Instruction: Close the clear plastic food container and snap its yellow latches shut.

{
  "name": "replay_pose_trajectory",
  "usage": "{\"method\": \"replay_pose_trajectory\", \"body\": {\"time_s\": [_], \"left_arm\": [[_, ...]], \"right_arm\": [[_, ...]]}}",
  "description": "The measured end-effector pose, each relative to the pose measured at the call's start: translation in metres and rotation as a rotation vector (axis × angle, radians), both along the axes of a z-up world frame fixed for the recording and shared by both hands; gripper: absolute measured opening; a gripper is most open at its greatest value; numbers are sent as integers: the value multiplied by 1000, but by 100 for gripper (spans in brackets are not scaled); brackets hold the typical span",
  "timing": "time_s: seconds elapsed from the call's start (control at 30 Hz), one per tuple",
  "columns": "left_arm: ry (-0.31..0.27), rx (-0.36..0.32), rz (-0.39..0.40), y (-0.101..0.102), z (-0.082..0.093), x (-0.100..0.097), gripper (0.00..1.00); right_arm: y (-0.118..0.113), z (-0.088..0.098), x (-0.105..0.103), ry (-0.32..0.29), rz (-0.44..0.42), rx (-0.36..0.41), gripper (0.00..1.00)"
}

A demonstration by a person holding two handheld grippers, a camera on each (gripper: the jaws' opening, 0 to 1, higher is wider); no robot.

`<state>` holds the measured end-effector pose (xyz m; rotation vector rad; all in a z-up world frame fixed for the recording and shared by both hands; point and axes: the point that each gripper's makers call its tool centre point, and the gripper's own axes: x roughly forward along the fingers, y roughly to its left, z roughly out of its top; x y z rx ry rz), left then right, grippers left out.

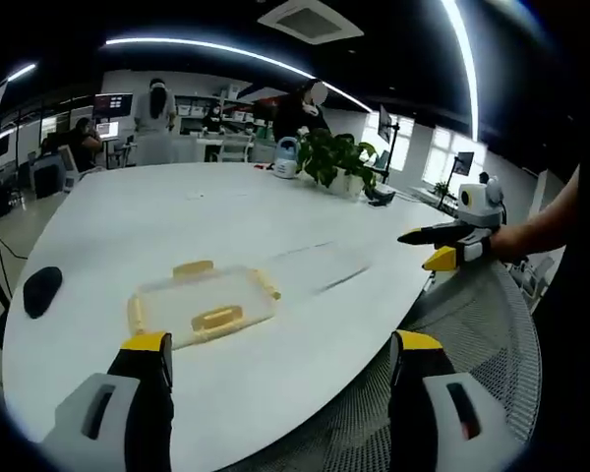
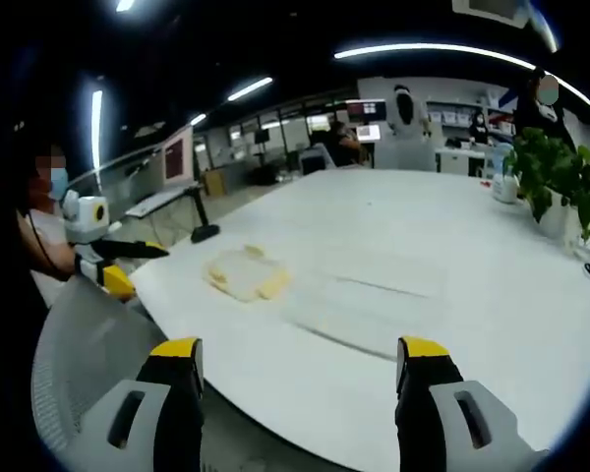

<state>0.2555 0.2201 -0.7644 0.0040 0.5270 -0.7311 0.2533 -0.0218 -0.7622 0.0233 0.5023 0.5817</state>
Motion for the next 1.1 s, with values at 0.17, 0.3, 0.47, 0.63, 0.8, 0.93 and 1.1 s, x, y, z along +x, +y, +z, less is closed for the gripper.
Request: {"method": "replay_pose_trajectory", "body": {"time_s": [0.17, 0.3, 0.47, 0.63, 0.8, 0.93, 1.1], "left_arm": [[2, 6, -3, 0, -2, -1, 92], [7, 1, 0, 1, -2, -1, 92], [9, 5, -8, 0, -2, -2, 91], [10, 10, -23, -4, -2, -3, 91], [10, 6, -24, -5, 0, 0, 91], [8, 8, -28, -4, 1, 1, 90], [6, 8, -22, 1, 2, 4, 90]], "right_arm": [[0, -3, -1, 6, 3, -2, 81], [0, -2, 0, 5, 1, -2, 81], [0, -1, 0, 4, -1, -2, 81], [0, 2, 2, -2, -5, 4, 80], [2, 4, 2, -4, 1, 1, 79], [2, 4, 3, -4, 3, 2, 79], [3, 6, 4, -10, 5, 11, 79]]}}
